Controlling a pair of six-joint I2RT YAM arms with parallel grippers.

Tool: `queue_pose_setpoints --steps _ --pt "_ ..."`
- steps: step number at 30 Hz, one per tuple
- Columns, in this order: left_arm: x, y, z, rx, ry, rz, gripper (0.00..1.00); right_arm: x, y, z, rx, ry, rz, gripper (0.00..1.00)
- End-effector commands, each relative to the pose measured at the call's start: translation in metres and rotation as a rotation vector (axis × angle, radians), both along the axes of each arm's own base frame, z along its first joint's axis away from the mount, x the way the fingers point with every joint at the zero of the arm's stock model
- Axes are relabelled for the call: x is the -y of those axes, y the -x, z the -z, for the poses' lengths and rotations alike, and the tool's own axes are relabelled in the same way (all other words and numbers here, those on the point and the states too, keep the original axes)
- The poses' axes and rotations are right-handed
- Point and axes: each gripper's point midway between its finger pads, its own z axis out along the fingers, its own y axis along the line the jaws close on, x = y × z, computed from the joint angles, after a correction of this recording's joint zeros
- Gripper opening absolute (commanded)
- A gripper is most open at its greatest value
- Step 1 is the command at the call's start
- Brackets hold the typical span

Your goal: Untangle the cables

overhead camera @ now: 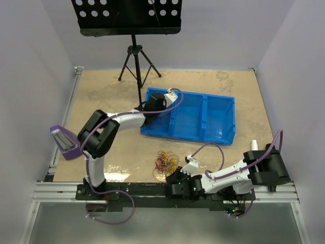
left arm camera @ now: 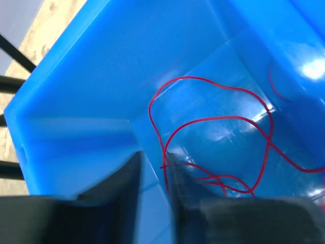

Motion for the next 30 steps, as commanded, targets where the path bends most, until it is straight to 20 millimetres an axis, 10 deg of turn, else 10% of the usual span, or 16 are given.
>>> queue_pose_setpoints --steps 1,8,15,22,30 --pt "0.016 -0.005 -0.063 0.022 0.213 0.015 0.48 0.015 0.003 0.010 -0.016 0.055 -0.004 0.00" --pt "0.012 0.017 -0.134 -0.008 0.336 0.075 0.87 0.012 0.003 0.007 -0.007 0.054 -0.011 0.00" --pt "0.013 0.072 -0.189 -0.065 0.449 0.268 0.95 0.017 -0.001 -0.005 0.008 0.056 -0.001 0.00" --pt "0.019 0.179 -0.113 -0.303 0.396 0.603 0.97 0.031 -0.008 -0.042 0.026 -0.017 0.037 0.00" --pt "0.023 0.223 -0.067 -0.416 0.348 0.761 0.89 0.032 -0.002 -0.050 0.009 -0.014 -0.020 0.15"
